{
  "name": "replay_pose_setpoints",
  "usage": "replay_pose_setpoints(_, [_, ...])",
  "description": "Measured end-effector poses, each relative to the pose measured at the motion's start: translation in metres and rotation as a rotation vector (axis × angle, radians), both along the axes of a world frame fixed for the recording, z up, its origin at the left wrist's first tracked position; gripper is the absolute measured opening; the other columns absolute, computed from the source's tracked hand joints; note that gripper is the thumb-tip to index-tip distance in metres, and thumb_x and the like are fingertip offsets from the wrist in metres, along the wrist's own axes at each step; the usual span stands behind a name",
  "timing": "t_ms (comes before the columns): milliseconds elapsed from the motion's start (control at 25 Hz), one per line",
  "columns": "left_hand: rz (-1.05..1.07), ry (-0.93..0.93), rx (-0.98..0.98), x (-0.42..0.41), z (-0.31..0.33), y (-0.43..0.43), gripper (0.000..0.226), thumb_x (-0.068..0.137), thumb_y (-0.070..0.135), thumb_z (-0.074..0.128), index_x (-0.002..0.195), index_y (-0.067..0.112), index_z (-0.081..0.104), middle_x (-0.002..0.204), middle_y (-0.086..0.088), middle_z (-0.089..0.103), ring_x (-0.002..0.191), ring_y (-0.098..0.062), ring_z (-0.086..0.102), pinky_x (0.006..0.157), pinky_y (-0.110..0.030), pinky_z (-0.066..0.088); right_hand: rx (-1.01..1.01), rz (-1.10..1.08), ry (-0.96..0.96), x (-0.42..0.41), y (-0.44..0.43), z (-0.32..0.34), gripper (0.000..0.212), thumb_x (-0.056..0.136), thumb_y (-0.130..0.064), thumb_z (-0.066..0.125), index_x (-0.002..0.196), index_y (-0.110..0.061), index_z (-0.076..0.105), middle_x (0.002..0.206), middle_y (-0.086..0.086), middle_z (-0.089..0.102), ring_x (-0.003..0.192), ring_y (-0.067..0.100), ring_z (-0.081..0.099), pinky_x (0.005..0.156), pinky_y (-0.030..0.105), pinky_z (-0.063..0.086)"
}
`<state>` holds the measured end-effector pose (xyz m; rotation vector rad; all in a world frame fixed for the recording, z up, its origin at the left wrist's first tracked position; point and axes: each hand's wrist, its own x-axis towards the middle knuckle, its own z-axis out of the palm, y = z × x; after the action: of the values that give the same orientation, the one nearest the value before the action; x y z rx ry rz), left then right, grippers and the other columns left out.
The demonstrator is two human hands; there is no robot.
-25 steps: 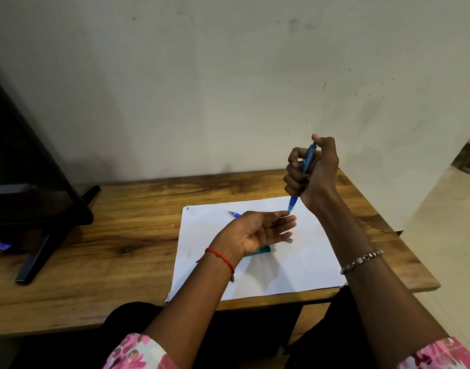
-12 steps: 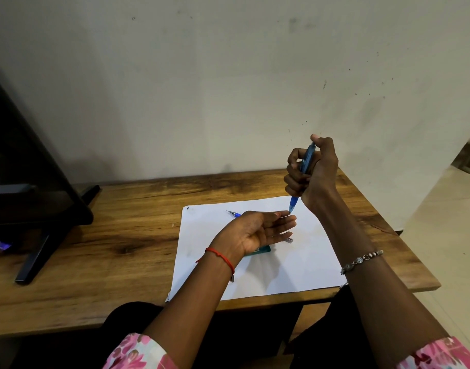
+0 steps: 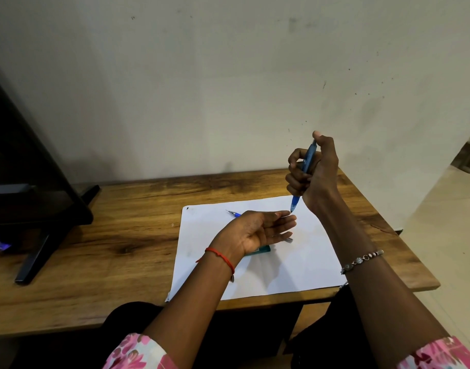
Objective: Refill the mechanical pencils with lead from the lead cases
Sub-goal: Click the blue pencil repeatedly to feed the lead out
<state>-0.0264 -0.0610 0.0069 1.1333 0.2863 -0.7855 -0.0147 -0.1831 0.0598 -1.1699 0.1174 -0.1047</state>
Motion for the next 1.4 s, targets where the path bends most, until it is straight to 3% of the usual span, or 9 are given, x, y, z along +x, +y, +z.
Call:
replay_pose_setpoints(760, [-0.005, -0.006, 0.004, 0.0001, -0.0003, 0.0010, 0.021, 0.095, 0.003, 0.042, 0.093, -0.003, 0.062, 0.090, -0.015, 0.068, 0.083, -0.023, 0.065, 0.081, -0.036, 0.053, 0.032, -0.010, -0.037, 0.0018, 0.0000, -0.0007, 0.057, 0.093, -0.048, 0.026, 0.053, -0.009, 0.039, 0.036, -0.004, 0.024, 0.032, 0.009, 0.017, 0.045, 0.016, 0.016])
replay_pose_setpoints(960, [-0.007, -0.003, 0.012, 0.0004, 0.0000, -0.0001, 0.021, 0.096, 0.003, 0.042, 0.095, -0.003, 0.062, 0.091, -0.015, 0.067, 0.084, -0.023, 0.065, 0.088, -0.037, 0.050, 0.026, -0.008, -0.040, 0.0011, -0.0010, -0.0010, 0.062, 0.093, -0.054, 0.028, 0.053, -0.008, 0.043, 0.037, -0.005, 0.025, 0.033, 0.008, 0.018, 0.046, 0.020, 0.014])
replay_pose_setpoints(1160, [-0.009, -0.005, 0.017, 0.0002, -0.0012, -0.0001, 0.022, 0.095, 0.003, 0.041, 0.091, -0.002, 0.063, 0.080, -0.013, 0.071, 0.078, -0.021, 0.068, 0.075, -0.034, 0.055, 0.031, -0.012, -0.028, 0.0020, -0.0008, -0.0001, 0.058, 0.093, -0.049, 0.027, 0.054, -0.008, 0.039, 0.037, -0.004, 0.024, 0.033, 0.009, 0.018, 0.045, 0.019, 0.016])
replay_pose_setpoints(1400, [-0.012, -0.003, 0.015, -0.0019, 0.0016, -0.0001, 0.021, 0.095, 0.003, 0.042, 0.093, -0.003, 0.062, 0.091, -0.015, 0.067, 0.085, -0.023, 0.065, 0.088, -0.038, 0.050, 0.023, -0.014, -0.021, 0.0023, -0.0014, -0.0016, 0.059, 0.092, -0.052, 0.028, 0.053, -0.008, 0.040, 0.037, -0.004, 0.024, 0.033, 0.009, 0.018, 0.046, 0.019, 0.015])
